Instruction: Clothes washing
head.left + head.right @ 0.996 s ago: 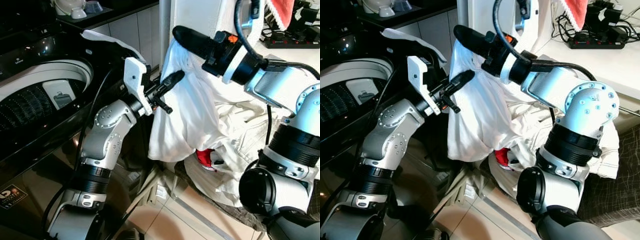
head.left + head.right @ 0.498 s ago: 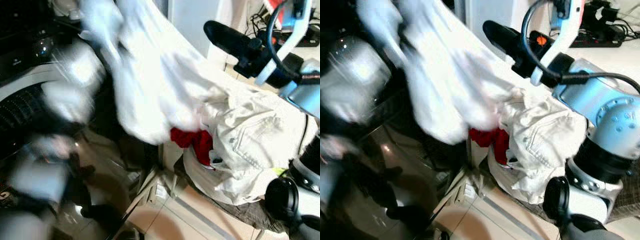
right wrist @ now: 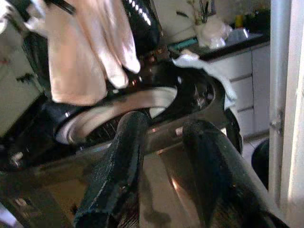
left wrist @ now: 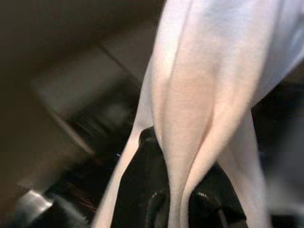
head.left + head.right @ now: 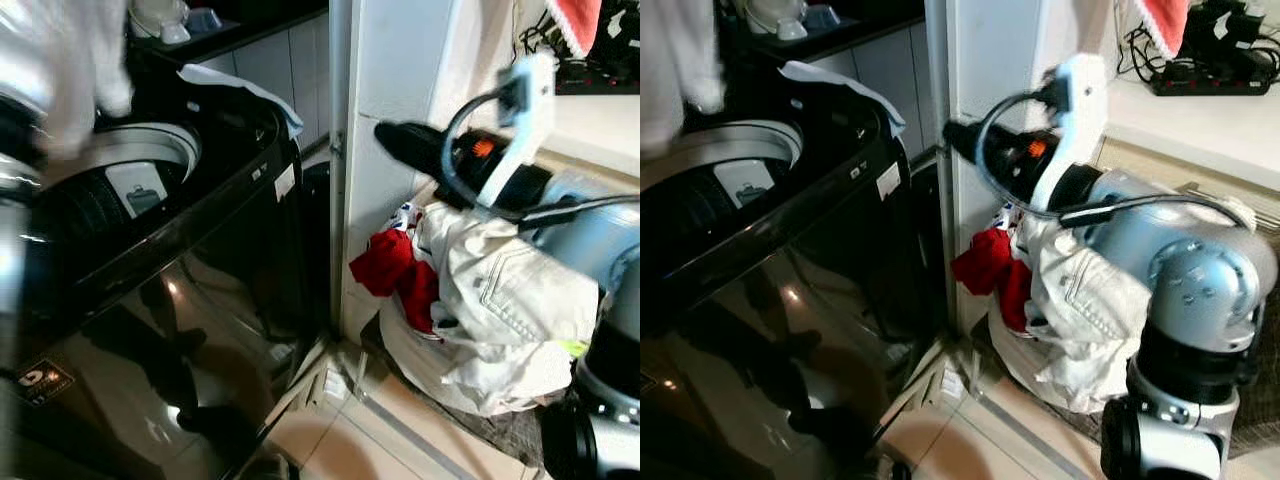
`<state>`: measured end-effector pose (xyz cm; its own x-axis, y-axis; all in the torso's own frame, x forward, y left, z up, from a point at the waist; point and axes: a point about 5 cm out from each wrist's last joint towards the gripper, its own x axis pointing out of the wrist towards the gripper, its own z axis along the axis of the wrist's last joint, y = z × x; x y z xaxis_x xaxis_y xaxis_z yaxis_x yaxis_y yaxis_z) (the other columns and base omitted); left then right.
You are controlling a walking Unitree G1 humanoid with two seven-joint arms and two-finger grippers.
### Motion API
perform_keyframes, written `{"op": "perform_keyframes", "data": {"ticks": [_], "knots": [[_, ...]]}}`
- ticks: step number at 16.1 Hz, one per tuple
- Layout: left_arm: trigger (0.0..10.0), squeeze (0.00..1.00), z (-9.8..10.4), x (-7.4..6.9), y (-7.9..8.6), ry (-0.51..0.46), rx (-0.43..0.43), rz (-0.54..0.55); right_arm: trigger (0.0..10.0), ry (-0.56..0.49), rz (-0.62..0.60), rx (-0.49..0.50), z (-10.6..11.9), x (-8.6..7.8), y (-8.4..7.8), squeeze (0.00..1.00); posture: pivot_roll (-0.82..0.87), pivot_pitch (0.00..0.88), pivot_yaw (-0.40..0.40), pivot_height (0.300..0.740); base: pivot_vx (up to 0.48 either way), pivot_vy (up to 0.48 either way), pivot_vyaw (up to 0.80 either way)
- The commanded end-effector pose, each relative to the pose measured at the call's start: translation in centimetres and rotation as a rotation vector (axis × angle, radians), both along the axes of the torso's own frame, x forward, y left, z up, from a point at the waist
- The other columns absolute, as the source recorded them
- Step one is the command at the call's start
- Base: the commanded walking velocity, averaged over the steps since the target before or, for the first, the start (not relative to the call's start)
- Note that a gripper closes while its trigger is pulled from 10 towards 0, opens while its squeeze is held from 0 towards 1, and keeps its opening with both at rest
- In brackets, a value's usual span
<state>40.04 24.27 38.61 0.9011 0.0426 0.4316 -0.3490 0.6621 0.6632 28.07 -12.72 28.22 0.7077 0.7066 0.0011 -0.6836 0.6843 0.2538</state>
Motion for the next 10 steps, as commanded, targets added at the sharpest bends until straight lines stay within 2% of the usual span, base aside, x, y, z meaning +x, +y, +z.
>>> {"op": "perform_keyframes", "data": {"ticks": [1,2,3,4,5,6,7,8,9,10], "knots": [[10.0,0.0,-3.6,0.9,0.0,0.14,-0.157,-0.045,10.0,-0.006,0.012,-0.043,-0.4,-0.2,0.6,0.0,-0.03,0.0,0.083,0.74,0.0,0.0,0.0],[10.0,0.0,-6.7,1.4,0.0,0.245,-0.201,-0.018,10.0,0.01,0.019,-0.06,-0.9,-0.2,1.1,0.0,-0.03,0.0,0.081,0.74,0.0,0.0,0.0],[10.0,0.0,-8.2,1.5,0.2,0.295,-0.224,0.014,10.0,0.015,0.026,-0.069,-1.2,-0.3,1.4,0.0,-0.03,0.0,0.081,0.74,0.0,0.0,0.0],[10.0,0.0,-10.3,1.4,0.9,0.366,-0.238,0.105,10.0,0.019,0.045,-0.091,-1.5,-0.5,1.9,0.0,-0.03,0.0,0.083,0.74,0.0,0.0,0.0],[10.0,0.0,-11.2,1.3,1.4,0.407,-0.293,0.145,10.0,0.021,0.055,-0.101,-1.7,-0.7,2.1,0.0,-0.03,0.0,0.083,0.74,0.0,0.0,0.0],[10.0,0.0,-11.1,1.2,1.8,0.418,-0.333,0.17,10.0,0.022,0.057,-0.102,-1.7,-0.8,2.0,0.0,-0.04,0.0,0.082,0.74,0.0,0.0,0.0],[10.0,0.0,-10.9,1.2,2.0,0.422,-0.339,0.178,10.0,0.023,0.057,-0.104,-1.7,-0.8,1.9,0.0,-0.04,0.0,0.082,0.74,0.0,0.0,0.0],[10.0,0.87,-10.9,1.2,2.1,0.454,-0.385,0.165,10.0,0.031,0.061,-0.101,-1.8,-0.8,1.9,0.0,-0.04,0.0,0.082,0.74,0.0,0.0,0.0],[10.0,1.0,-11.1,1.2,2.0,0.484,-0.411,0.15,10.0,0.04,0.067,-0.097,-1.8,-0.8,2.0,0.0,-0.04,0.0,0.084,0.74,0.0,0.0,0.0],[10.0,1.0,-11.3,1.2,1.9,0.503,-0.438,0.132,10.0,0.05,0.074,-0.095,-1.9,-0.9,2.1,0.0,-0.04,0.0,0.087,0.74,0.0,0.0,0.0]]}}
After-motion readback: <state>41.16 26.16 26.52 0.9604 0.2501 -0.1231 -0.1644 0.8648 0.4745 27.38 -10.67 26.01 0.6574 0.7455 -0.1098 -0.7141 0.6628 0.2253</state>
